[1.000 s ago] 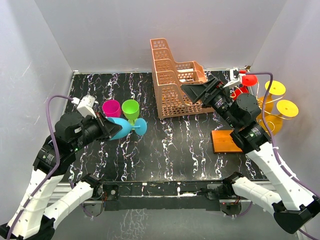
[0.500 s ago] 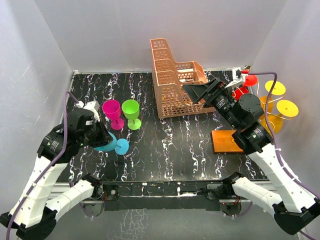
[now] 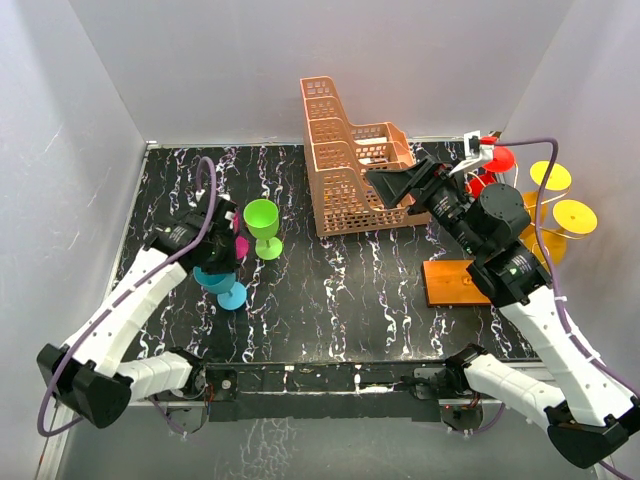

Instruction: Take the wine glass off the wine glass rack

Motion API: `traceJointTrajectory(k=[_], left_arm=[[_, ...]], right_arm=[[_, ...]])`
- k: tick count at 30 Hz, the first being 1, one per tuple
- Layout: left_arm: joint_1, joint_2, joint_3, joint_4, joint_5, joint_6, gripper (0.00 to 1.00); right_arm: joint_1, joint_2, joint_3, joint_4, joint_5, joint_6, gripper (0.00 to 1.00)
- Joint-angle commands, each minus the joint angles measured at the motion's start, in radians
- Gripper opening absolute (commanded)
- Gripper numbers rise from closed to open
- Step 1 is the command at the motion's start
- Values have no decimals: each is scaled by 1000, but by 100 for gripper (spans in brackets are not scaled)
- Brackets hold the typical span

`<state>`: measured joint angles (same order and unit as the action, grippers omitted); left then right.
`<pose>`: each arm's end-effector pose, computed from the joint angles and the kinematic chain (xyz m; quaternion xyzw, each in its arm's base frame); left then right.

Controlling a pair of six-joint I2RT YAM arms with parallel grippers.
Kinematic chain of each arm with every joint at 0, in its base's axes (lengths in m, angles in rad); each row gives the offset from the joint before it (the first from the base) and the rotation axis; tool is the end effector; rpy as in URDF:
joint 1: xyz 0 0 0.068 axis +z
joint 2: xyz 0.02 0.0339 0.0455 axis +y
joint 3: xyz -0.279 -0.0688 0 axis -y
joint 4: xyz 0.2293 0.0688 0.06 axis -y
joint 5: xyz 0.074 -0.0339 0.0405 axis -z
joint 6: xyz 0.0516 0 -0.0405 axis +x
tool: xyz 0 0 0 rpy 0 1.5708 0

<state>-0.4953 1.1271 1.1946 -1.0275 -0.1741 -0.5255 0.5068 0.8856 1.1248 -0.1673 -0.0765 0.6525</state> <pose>0.1772 -0.0856 0.3386 -0.0405 0.9496 -0.0740 0.3019 0.1529 0.0894 0.4512 0.0216 0.6810 0.4225 0.5978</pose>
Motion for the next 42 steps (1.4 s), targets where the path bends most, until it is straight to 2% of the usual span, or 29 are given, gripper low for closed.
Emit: traceJointTrajectory(k=[1, 7, 17, 21, 24, 29, 34, 42], left_arm=[[3, 31, -31, 42, -32, 41, 0], [4, 96, -44, 73, 5, 65, 0], [9, 119, -119, 169, -5, 76, 0], [9, 130, -154, 189, 1, 79, 4], [9, 128, -171, 200, 10, 79, 14], [9, 106, -167, 201, 18, 78, 42], [10, 63, -125, 177, 21, 88, 63], [9, 1, -36, 167, 45, 118, 80]], right_arm=[[1, 8, 68, -9, 15, -86, 98], [2, 22, 73, -8, 16, -108, 98], [3, 68, 126, -54, -4, -146, 99], [2, 68, 116, -60, -5, -139, 99], [2, 66, 118, -73, -1, -139, 98], [2, 63, 125, -89, 2, -139, 98], [2, 66, 135, -118, 19, -154, 98], [2, 72, 165, -166, 51, -168, 98]])
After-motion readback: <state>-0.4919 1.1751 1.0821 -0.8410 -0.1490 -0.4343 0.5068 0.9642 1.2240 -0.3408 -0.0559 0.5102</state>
